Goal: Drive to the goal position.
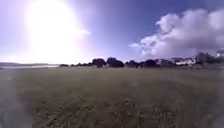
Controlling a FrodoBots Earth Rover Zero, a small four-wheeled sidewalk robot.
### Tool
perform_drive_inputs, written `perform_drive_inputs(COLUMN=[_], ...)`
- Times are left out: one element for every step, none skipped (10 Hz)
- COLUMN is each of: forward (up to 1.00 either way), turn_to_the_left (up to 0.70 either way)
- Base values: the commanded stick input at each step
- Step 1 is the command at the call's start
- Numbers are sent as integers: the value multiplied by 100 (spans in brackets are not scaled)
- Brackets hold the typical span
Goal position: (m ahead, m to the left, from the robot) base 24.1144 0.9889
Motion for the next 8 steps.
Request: perform_drive_inputs(forward=[70,70,70,70,70,70,70,70], turn_to_the_left=[1,1,1,0,0,1,1,1])
